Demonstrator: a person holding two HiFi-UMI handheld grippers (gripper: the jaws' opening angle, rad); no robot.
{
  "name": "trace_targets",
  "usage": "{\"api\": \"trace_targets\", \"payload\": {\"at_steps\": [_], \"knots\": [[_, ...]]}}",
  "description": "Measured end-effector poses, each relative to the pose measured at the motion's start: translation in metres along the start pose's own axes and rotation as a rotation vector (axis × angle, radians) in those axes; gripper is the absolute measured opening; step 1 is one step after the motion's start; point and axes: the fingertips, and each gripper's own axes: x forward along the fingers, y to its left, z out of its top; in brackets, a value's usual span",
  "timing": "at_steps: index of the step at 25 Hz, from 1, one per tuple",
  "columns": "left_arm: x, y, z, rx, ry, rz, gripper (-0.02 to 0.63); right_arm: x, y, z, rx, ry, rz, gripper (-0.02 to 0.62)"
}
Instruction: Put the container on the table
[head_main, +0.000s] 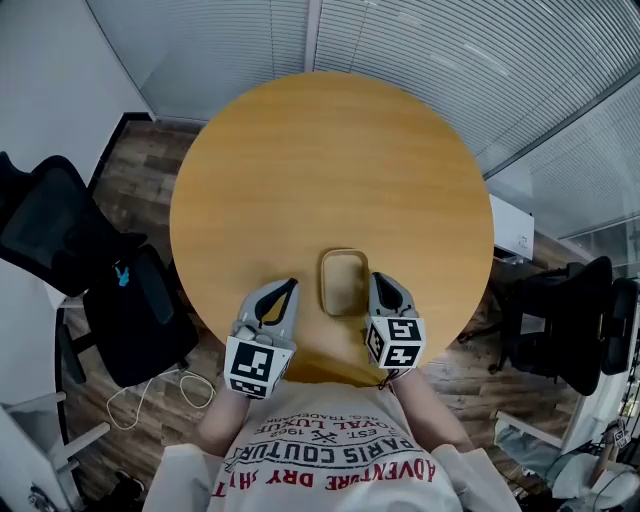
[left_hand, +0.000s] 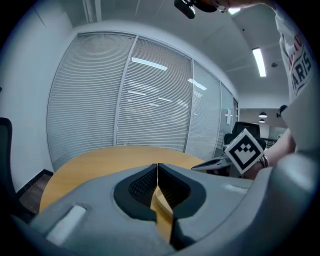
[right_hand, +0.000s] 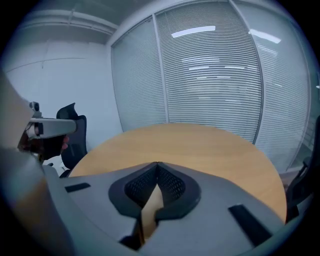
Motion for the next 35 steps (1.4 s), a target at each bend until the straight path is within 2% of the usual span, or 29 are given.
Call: {"api": "trace_targets", "payload": {"at_steps": [4, 13, 20, 24, 35], "knots": [[-0.005, -0.008, 0.01, 0.01, -0.026, 0.004, 0.012, -0.021, 0.014, 0.012, -0.03, -0.044, 0.055, 0.011], [-0.019, -0.02, 0.038, 0.035, -0.094, 0.015, 0.012, -0.075, 0.01, 0.055, 0.014, -0.218, 0.069, 0.009], [-0.029, -0.021, 0.053, 0.027, -0.114, 0.035, 0.012, -0.105, 0.019, 0.083, -0.105, -0.343, 0.076, 0.009], [-0.031, -0.025, 0.052, 0.026, -0.108, 0.038, 0.012, -0.112, 0.02, 0.085, -0.109, -0.375, 0.081, 0.008], [-0.037, -0.029, 0.047, 0.026, -0.101, 0.023, 0.012, -0.121, 0.024, 0.082, -0.098, -0.384, 0.057, 0.008]]}}
